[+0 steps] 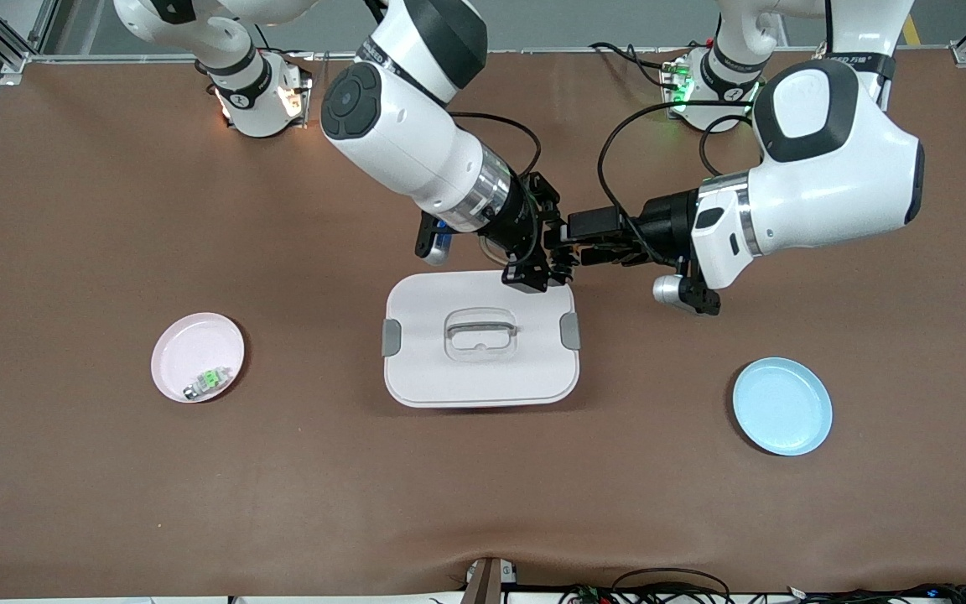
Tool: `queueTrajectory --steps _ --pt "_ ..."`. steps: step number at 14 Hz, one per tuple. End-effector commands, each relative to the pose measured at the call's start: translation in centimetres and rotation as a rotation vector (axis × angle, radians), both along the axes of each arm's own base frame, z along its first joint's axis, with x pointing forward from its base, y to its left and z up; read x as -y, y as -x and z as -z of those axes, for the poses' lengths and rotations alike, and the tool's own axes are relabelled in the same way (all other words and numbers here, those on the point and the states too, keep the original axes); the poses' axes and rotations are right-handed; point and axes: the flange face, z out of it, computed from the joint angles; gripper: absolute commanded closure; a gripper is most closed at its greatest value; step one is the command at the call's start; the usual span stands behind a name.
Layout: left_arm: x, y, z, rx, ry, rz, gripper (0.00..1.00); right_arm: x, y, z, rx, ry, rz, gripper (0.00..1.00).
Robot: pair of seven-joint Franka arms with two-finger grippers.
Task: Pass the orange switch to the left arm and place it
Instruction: 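Carry the switch over the box while the left gripper approaches it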
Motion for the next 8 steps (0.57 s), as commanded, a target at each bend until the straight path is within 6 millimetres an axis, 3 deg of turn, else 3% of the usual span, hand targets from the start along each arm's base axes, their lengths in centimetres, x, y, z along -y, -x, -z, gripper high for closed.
queueTrajectory --steps 1,8 --pt "-0.5 -1.2 1.1 -0.002 0.006 -0.012 0.00 -0.5 -0.2 -1.3 0.011 -0.018 0.034 1.00" --pt "-1.3 -1.5 1.3 -0.010 0.000 -0.019 0.00 -0.5 -0.4 -2.4 0.027 -0.054 0.071 1.00"
